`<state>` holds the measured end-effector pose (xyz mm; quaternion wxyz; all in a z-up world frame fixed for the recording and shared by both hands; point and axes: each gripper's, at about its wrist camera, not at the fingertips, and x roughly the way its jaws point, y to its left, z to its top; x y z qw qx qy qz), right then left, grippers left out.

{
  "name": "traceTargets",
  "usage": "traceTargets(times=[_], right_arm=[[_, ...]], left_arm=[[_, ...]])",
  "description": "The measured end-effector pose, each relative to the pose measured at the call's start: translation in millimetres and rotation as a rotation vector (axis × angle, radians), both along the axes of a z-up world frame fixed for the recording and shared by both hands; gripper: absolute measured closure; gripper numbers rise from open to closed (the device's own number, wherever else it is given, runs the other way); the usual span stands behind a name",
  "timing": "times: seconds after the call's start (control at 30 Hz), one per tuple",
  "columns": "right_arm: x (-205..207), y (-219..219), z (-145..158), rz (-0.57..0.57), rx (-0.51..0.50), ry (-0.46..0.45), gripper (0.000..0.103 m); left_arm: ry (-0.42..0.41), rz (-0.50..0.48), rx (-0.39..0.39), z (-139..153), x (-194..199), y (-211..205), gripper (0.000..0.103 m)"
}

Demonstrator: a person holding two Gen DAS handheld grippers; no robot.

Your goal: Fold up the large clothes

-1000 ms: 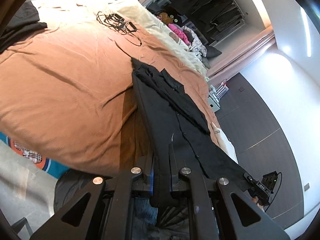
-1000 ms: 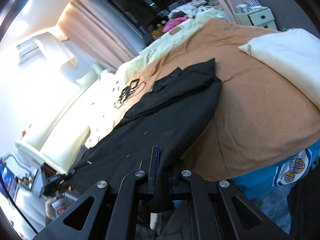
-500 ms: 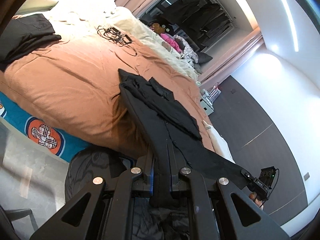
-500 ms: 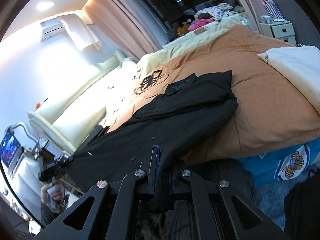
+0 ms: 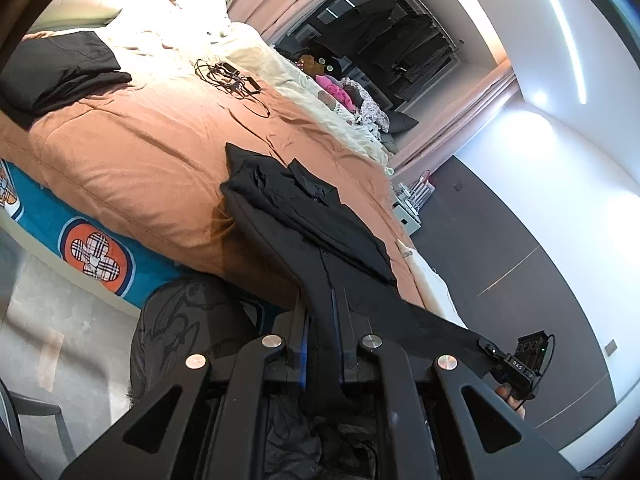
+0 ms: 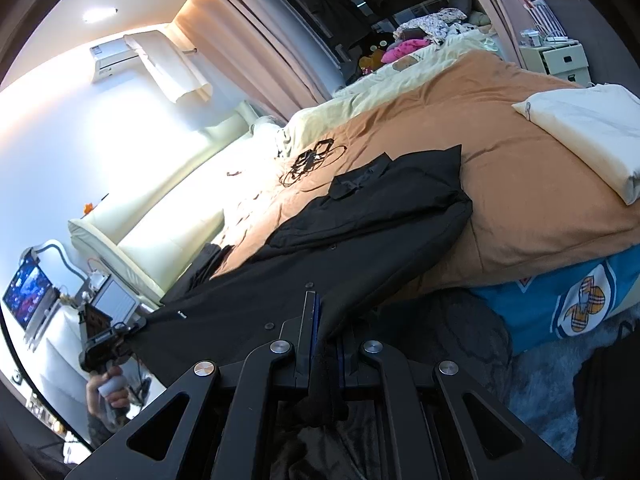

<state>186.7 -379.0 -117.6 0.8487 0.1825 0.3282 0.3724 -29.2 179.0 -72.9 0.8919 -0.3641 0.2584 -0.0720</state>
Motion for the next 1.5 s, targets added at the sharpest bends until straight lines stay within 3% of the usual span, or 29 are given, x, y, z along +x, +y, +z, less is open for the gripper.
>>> traceTargets(times=[0.2, 0.37, 0.7, 0.93, 1.37, 1.4, 1.47, 1.5], right_arm=[[18.9, 2.5, 4.3, -0.011, 0.016, -0.010, 0.096], [52.8, 9.4, 28.2, -0.021, 0.030, -0.048, 0.096], [140.0, 31.4, 70.8, -0.108, 0.013, -0.111, 0.096], [199.5, 50.5, 68.7, -0.146, -0.023, -0.098, 0.096], [289.4, 77.9, 14.4, -0.211, -0.125, 0.062, 0.096], [295.4, 79.9, 9.2, -0.222, -0.144, 0.084, 0.096], [307.7, 83.3, 1.7, -0.228, -0.159, 0.124, 0.090], [313.7, 84.1, -2.3, -0.231, -0.164, 0.151, 0.085]], left_arm=[[-0.028, -0.003, 0.018, 20.0, 27.8, 8.3, 0.091], [-0.061, 0.004, 0.072, 50.8, 61.7, 16.6, 0.091], [-0.060, 0.036, 0.197, 93.3, 163.0, 34.9, 0.091], [-0.003, 0.045, 0.226, 80.5, 233.9, 46.0, 0.091], [0.163, 0.037, 0.188, 28.5, 338.7, 63.5, 0.091], [0.166, 0.017, 0.154, 23.7, 347.0, 66.1, 0.090], [0.206, -0.018, 0.086, 10.4, 361.7, 71.9, 0.076], [0.229, -0.013, 0.068, 5.8, 366.1, 75.1, 0.050]])
